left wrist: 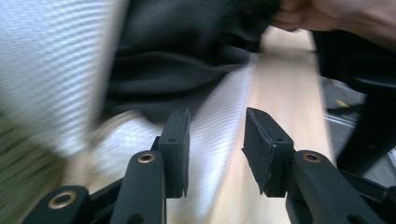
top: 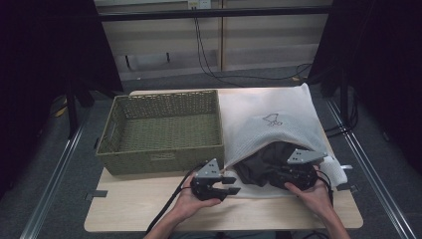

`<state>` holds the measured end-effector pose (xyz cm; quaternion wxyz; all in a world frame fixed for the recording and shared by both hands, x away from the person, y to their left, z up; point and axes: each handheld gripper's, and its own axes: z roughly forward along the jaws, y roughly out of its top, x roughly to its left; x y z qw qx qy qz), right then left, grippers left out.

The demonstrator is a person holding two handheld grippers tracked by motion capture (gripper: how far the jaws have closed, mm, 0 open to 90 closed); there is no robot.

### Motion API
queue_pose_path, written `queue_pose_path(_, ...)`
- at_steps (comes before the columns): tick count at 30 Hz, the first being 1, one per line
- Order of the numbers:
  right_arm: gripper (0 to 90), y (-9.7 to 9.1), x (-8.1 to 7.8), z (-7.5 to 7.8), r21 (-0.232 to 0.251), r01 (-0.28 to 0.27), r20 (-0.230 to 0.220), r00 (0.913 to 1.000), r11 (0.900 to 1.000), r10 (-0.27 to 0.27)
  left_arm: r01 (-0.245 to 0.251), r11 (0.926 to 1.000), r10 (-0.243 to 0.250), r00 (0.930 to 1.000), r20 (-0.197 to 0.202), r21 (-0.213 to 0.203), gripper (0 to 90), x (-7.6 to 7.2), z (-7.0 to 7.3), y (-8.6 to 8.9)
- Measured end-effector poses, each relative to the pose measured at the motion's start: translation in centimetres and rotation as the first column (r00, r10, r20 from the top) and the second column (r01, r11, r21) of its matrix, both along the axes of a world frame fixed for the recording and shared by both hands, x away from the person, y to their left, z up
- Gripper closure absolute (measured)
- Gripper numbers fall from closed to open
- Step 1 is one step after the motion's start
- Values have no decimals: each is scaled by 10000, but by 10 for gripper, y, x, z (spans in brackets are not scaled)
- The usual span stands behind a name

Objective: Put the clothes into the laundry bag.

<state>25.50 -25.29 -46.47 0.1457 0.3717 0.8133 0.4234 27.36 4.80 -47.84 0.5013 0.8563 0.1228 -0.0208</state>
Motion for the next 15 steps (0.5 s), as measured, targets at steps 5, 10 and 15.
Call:
queue_pose_path(5,840,1,3,8,152,-32,178,9998,9999,29,641,9964,-653,9977,206,562,557,-1,-9,-36)
queue_pose_path(10,835,-1,4,7,296,-19,156,9999,9996,15,830,9915,-847,9963,136,997,527,1,-19,-62)
queue_pose_path(15,831,-2,3,7,384,-13,186,9998,9993,6,780,9827,-875,9949,495,1682,500,0,-28,-72)
